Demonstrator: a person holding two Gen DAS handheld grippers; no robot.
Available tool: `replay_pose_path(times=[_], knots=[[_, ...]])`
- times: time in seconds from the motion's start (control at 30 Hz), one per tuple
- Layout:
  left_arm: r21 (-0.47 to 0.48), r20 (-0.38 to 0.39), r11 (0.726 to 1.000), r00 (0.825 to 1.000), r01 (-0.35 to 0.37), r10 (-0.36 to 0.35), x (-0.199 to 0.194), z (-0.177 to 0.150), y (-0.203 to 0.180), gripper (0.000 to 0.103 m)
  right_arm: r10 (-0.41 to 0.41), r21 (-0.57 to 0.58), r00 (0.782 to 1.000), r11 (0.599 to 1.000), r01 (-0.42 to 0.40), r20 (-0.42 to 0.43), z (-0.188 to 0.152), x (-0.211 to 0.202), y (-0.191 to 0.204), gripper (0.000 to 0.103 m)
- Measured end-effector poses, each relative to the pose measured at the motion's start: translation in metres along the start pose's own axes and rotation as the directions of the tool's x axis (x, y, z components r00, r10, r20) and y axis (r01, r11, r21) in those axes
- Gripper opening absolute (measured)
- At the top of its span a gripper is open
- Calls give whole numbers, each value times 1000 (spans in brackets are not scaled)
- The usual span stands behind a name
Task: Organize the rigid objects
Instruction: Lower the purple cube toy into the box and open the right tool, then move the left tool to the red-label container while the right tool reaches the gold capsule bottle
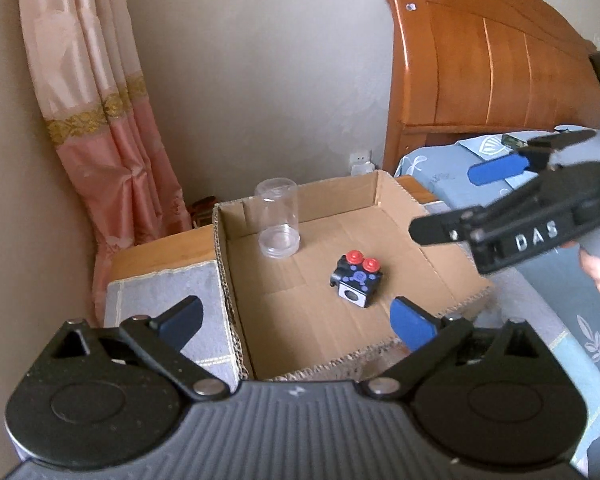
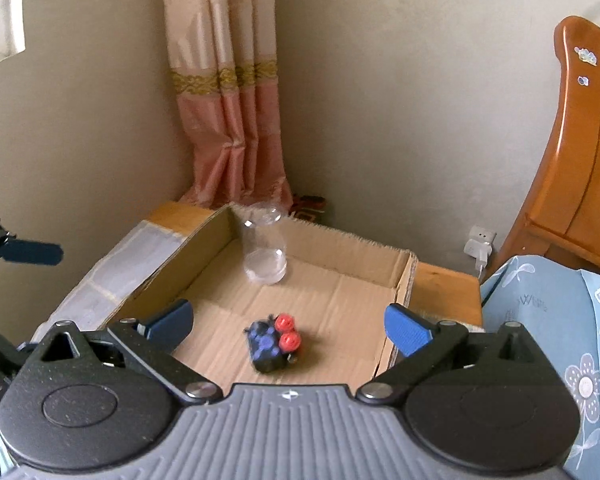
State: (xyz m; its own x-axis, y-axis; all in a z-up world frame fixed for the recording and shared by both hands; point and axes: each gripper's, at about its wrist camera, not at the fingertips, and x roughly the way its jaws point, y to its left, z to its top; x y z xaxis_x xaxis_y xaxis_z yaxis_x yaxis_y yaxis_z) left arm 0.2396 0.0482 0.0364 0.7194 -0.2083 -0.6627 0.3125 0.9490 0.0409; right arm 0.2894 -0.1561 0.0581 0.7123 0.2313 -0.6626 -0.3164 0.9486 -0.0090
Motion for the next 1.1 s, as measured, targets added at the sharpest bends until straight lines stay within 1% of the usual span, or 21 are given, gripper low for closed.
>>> replay_pose_path(times=[0.07,0.17,0.2,0.33,0.4,0.5,0.57,0.7,0.83,0.97,1.1], knots=[[1,19,1000,1000,-8,8,-8,-6,-5,100,6,-9,1000,1000,-6,1,-8,-10,7,103],[0,70,999,996,-49,49,-21,-20,-13,102,26,-4,1000,1000,-26,10,-23,-25,15,103],[-4,78,999,996,-53,53,-24,-24,-14,102,30,-2,999,1000,-30,13,-30,-30,17,103],[-40,58,998,997,-39,41,-30,-45,-16,102,11,6,1000,1000,-11,17,-55,-44,21,103],[-35,54,997,996,-75,77,-33,-56,-18,102,-5,23,1000,1000,5,16,-69,-51,20,103],[-17,68,993,991,-119,119,-38,-71,-23,102,-24,54,999,998,23,22,-89,-62,16,103],[-23,74,991,989,-128,130,-41,-79,-24,102,-38,63,999,997,36,31,-102,-68,14,103],[-69,51,994,994,-89,93,-42,-96,-23,102,-61,62,998,996,59,17,-128,-73,10,103],[-89,20,995,998,-52,54,-36,-111,-25,102,-82,53,997,995,82,-1,-151,-73,6,103],[-97,-1,995,999,-36,36,-30,-124,-28,102,-94,81,994,992,98,-53,-178,-68,0,103],[-89,-29,996,999,-24,22,-23,-133,-31,102,-158,74,982,983,166,-107,-197,-60,-1,103]])
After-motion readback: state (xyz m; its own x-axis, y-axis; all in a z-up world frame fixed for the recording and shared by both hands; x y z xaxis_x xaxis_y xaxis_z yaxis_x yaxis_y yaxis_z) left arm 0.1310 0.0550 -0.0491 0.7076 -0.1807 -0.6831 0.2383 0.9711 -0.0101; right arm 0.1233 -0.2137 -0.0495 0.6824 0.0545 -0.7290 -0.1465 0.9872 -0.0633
